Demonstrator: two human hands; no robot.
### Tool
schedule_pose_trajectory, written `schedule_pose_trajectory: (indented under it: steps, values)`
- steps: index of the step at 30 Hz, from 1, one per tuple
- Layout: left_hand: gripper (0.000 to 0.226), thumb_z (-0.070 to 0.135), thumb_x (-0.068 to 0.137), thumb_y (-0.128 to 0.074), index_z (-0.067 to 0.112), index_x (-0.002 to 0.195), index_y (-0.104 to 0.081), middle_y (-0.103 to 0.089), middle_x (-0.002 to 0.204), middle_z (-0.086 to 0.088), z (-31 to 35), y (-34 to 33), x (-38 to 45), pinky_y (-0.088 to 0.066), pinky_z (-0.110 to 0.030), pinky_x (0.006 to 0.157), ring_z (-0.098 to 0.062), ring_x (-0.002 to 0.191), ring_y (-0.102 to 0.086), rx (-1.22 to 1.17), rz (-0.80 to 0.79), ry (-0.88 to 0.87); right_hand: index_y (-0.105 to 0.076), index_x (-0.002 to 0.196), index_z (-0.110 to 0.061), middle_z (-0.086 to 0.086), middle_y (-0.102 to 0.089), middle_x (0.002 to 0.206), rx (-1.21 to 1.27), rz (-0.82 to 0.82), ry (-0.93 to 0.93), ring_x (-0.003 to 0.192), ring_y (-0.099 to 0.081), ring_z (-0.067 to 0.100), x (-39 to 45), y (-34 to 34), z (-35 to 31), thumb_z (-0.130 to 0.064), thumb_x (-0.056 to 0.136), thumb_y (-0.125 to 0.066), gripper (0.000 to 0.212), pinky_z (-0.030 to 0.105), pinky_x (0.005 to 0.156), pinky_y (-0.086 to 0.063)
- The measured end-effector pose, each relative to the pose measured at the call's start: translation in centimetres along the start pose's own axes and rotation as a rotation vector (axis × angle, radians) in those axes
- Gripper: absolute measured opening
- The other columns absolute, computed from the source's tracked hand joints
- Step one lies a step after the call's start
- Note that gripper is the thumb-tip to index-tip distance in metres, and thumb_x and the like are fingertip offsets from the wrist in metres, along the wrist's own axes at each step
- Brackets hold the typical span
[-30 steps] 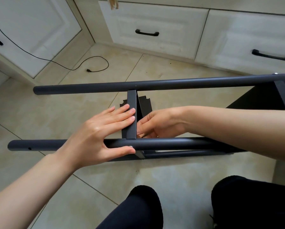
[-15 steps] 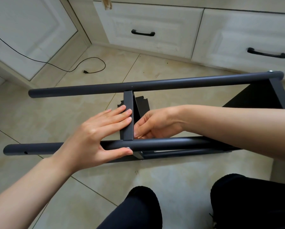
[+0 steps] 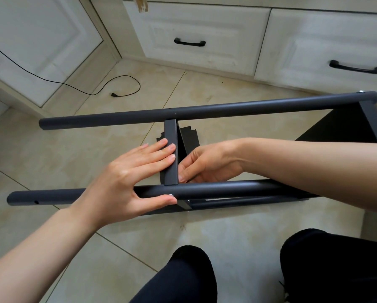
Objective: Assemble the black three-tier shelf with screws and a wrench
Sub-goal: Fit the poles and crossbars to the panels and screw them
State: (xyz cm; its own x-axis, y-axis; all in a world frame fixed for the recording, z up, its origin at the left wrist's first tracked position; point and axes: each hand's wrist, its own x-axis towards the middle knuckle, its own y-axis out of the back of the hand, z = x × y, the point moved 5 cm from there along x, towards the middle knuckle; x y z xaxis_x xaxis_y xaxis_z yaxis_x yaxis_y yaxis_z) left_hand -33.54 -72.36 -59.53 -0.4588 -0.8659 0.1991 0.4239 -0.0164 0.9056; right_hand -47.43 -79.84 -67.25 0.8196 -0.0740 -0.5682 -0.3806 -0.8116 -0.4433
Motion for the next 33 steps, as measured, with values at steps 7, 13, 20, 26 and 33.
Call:
schedule_pose_trajectory:
  steps: [7, 13, 20, 26, 33]
  values:
    - [0.073, 0.052, 0.083, -0.074, 0.005, 0.137, -0.059, -0.051, 0.149, -0.003, -0.16, -0.1, -0.07, -0.039, -0.048, 0.116, -0.018, 0.144, -0.043, -0.003, 0.003, 0.001, -0.072, 0.074, -0.009, 0.006, -0.066, 0.076, -0.031, -0.009, -0.03, 0.07, -0.065, 0.014, 0.03, -0.19, 0.13, -0.007, 0.099, -0.052, 0.032, 0.026, 0.076, -0.055]
    - [0.073, 0.052, 0.082, -0.076, 0.006, 0.137, -0.059, -0.051, 0.149, -0.003, -0.24, -0.09, -0.14, -0.039, -0.05, 0.115, -0.019, 0.144, -0.043, -0.012, 0.004, 0.002, -0.068, 0.085, -0.009, 0.01, -0.066, 0.092, -0.028, -0.025, 0.004, 0.083, -0.064, 0.018, 0.01, -0.2, -0.18, -0.005, 0.099, -0.05, 0.023, 0.029, 0.084, -0.053]
    - [0.074, 0.052, 0.082, -0.076, 0.007, 0.138, -0.058, -0.051, 0.15, -0.003, -0.3, -0.11, -0.17, -0.041, -0.051, 0.114, -0.019, 0.144, -0.043, -0.017, 0.001, 0.003, -0.069, 0.083, -0.008, 0.011, -0.062, 0.088, -0.062, -0.023, -0.016, 0.078, -0.063, 0.017, 0.1, -0.11, -0.19, -0.007, 0.097, -0.053, 0.021, 0.026, 0.079, -0.055]
    - [0.074, 0.052, 0.082, -0.075, 0.006, 0.137, -0.059, -0.052, 0.149, -0.003, -0.28, -0.08, -0.1, -0.041, -0.05, 0.114, -0.019, 0.144, -0.043, -0.018, 0.002, 0.005, -0.069, 0.084, -0.008, 0.01, -0.064, 0.089, -0.077, -0.037, -0.006, 0.082, -0.062, 0.019, 0.11, -0.33, -0.13, -0.006, 0.098, -0.052, 0.022, 0.032, 0.089, -0.051]
    - [0.074, 0.052, 0.081, -0.075, 0.006, 0.137, -0.059, -0.052, 0.149, -0.003, -0.17, 0.02, -0.1, -0.04, -0.05, 0.114, -0.019, 0.144, -0.043, -0.018, 0.001, 0.007, -0.063, 0.097, -0.003, 0.014, -0.059, 0.099, -0.095, -0.033, 0.005, 0.091, -0.058, 0.022, 0.08, -0.49, -0.32, -0.005, 0.099, -0.05, 0.013, 0.035, 0.098, -0.047]
